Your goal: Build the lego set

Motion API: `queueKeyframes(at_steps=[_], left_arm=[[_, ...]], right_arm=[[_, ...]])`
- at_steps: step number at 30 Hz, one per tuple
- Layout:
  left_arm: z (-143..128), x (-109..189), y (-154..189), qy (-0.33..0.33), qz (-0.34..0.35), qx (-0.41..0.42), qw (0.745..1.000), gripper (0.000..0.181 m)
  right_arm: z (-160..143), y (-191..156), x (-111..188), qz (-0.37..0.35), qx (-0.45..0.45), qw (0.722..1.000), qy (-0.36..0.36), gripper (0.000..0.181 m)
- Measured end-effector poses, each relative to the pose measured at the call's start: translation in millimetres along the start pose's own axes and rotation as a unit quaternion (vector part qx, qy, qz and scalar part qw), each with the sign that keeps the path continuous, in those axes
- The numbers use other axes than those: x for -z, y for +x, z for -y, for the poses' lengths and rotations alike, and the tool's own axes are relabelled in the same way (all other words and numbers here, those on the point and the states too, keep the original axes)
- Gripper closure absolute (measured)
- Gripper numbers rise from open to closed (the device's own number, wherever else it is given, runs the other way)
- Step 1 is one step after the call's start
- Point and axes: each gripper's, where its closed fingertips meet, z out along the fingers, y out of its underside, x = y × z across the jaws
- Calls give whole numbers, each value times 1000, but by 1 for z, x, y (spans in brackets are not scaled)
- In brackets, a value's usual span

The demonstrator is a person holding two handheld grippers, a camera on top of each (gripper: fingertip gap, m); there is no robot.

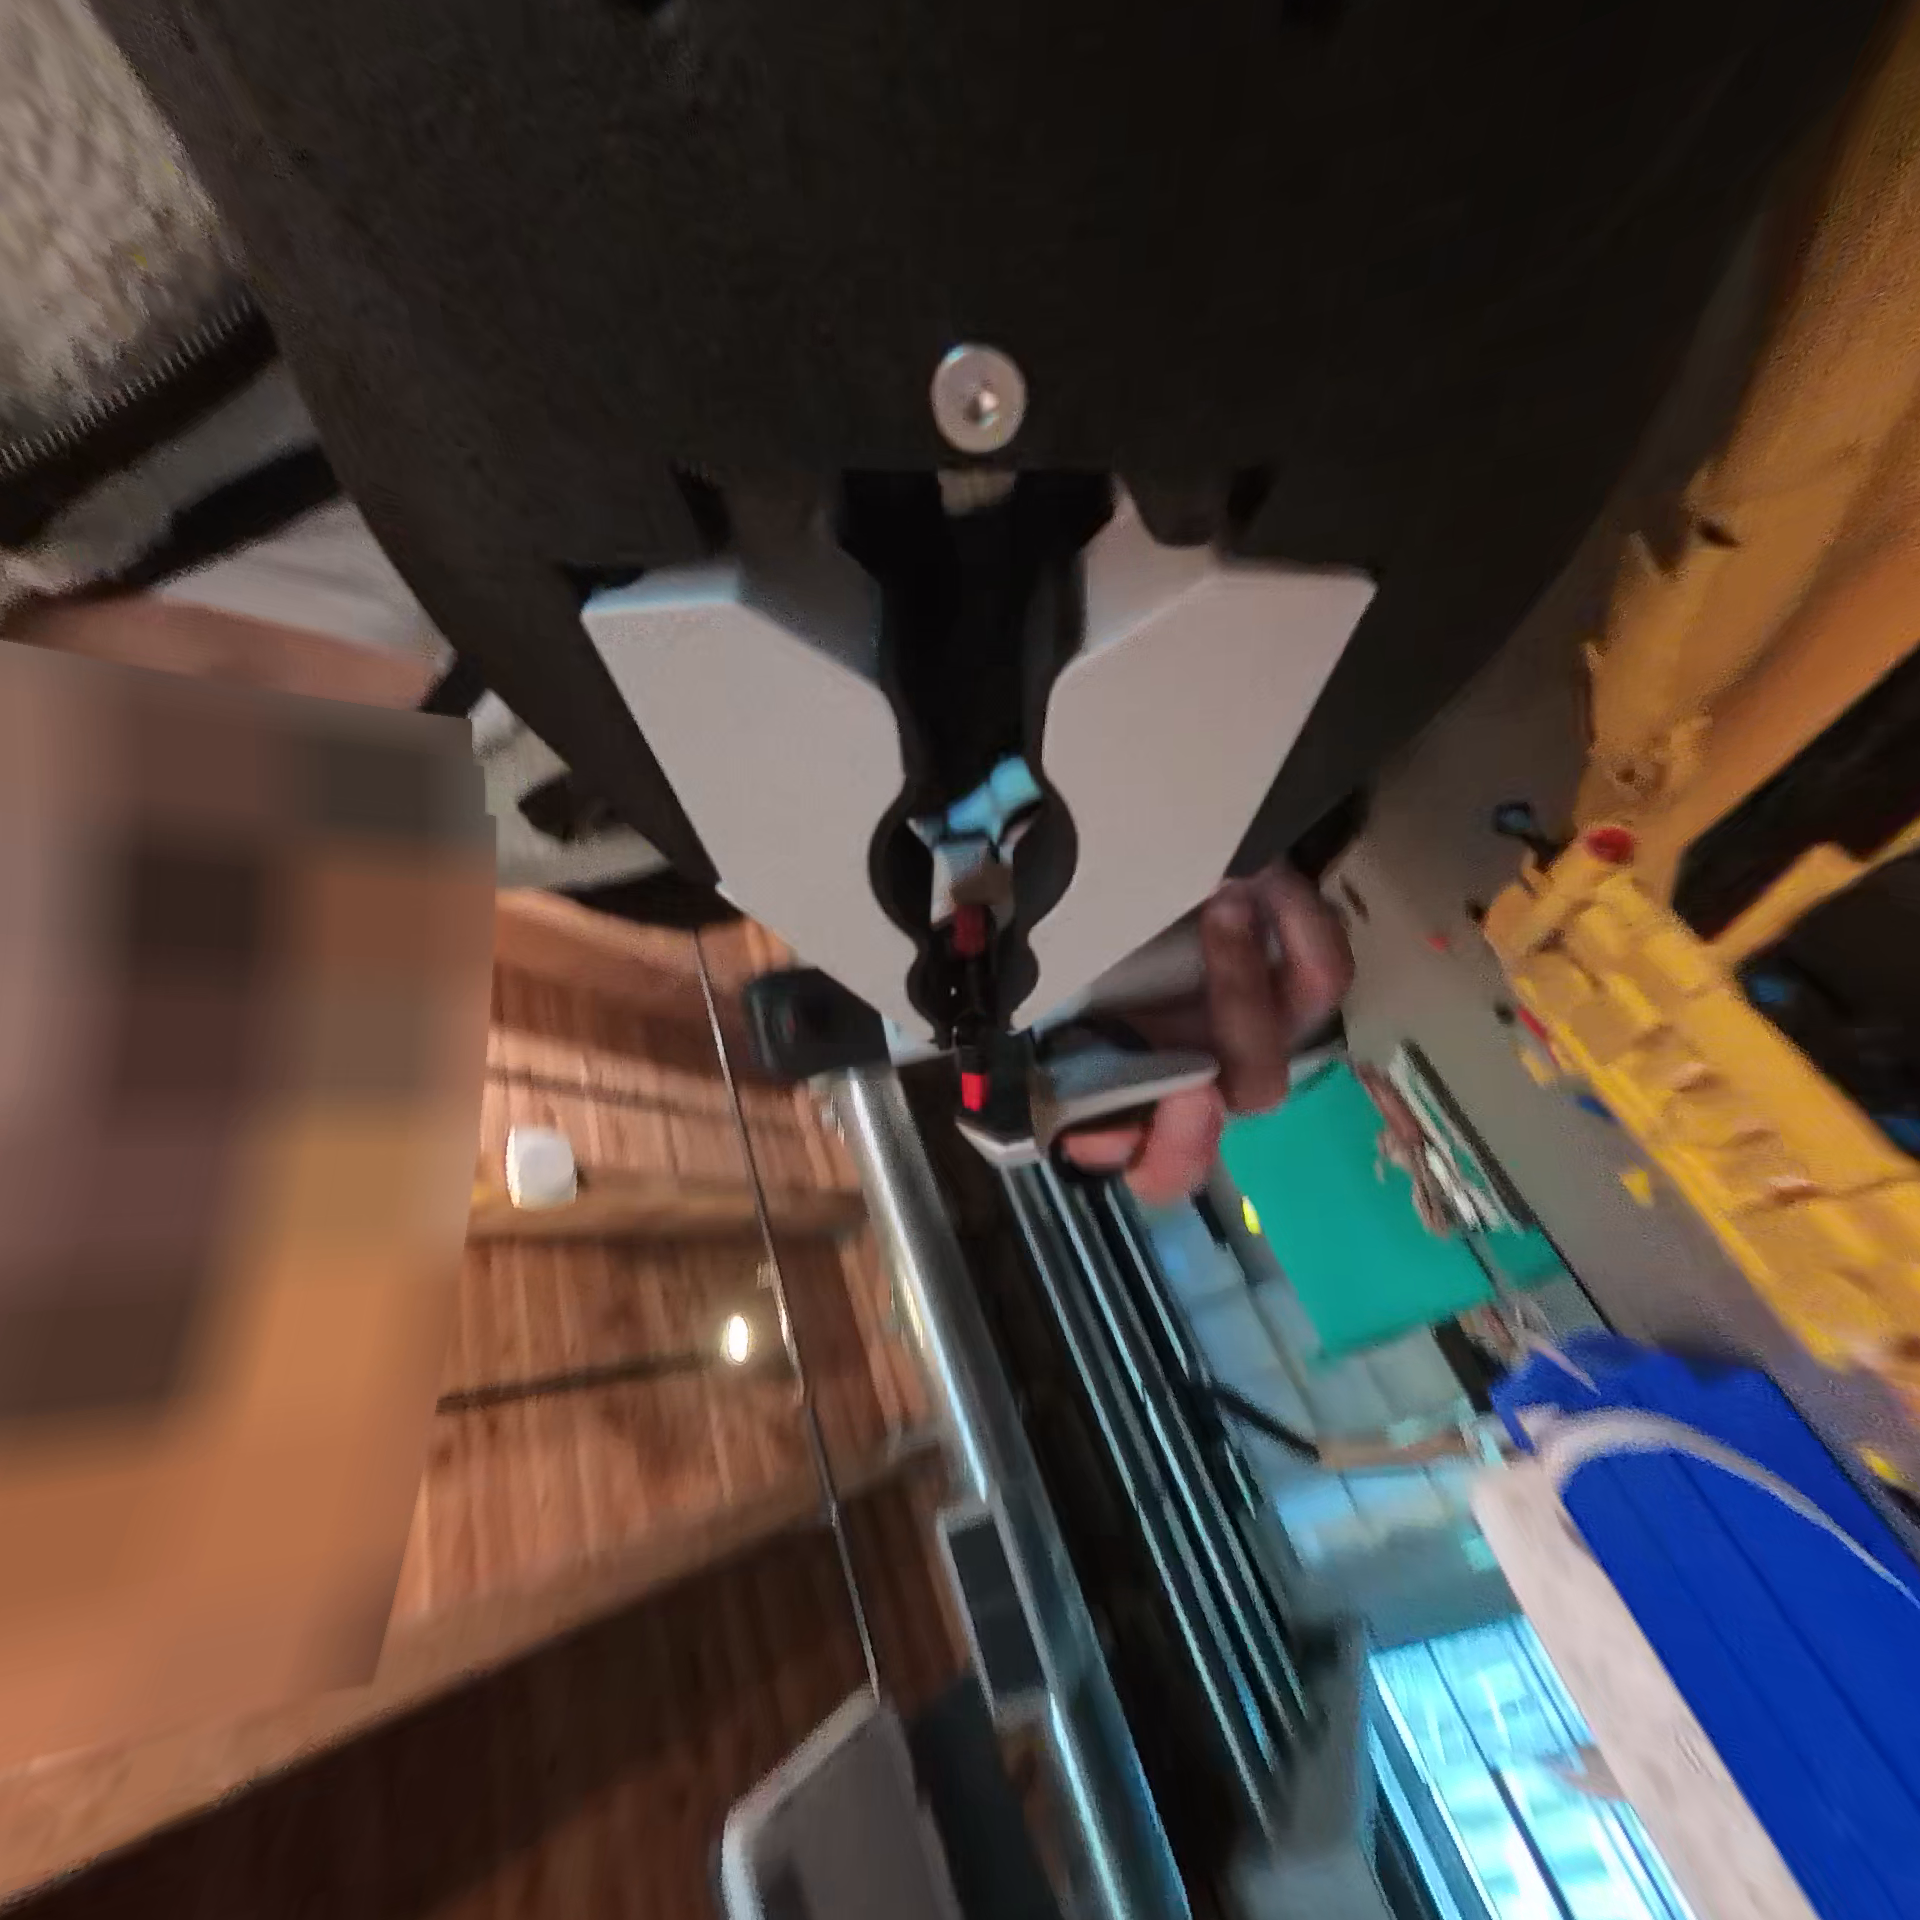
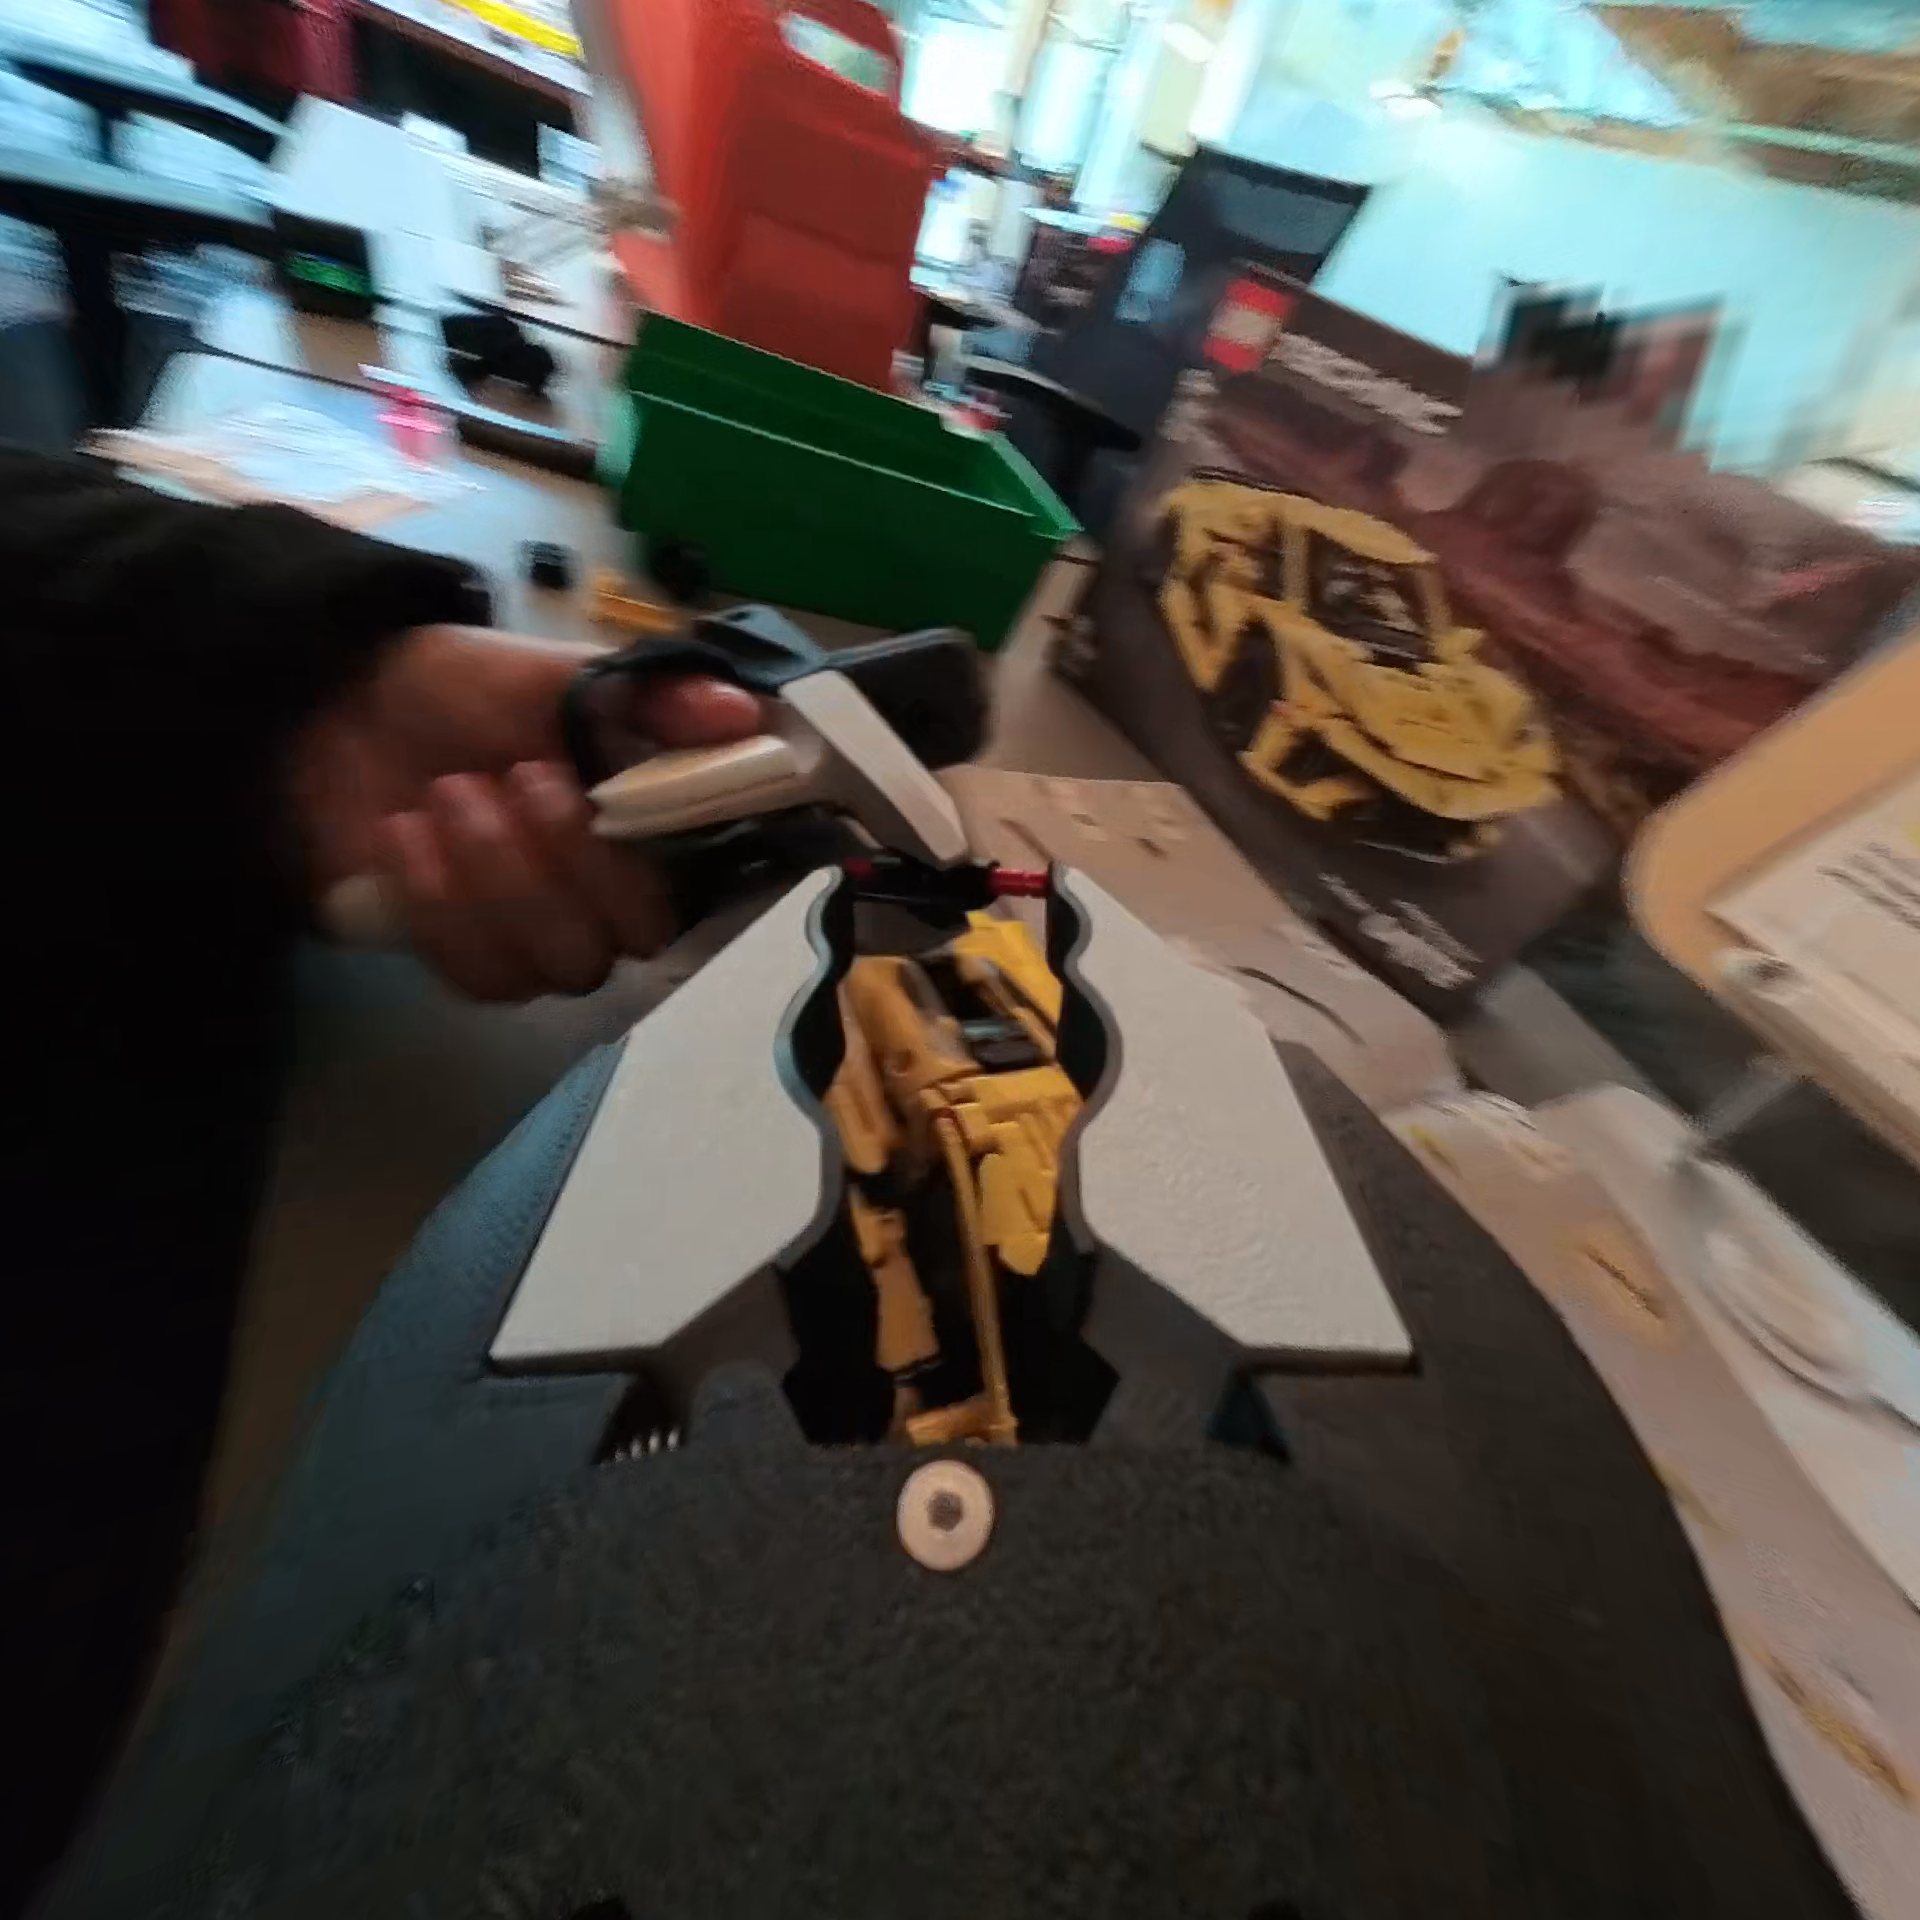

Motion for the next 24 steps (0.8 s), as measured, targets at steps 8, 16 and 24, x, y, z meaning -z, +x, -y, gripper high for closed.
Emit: queueKeyframes(at_steps=[8,16,24], left_arm=[[-2,1,-6,-27,38,-38,998,174],[-4,3,-17,-31,59,-26,997,174],[-8,1,-19,-28,59,-8,998,174]], right_arm=[[-3,-2,13,105,-45,993,-29,128],[-18,-7,-2,36,24,996,-80,123],[-21,-7,-1,32,66,992,-102,136]])
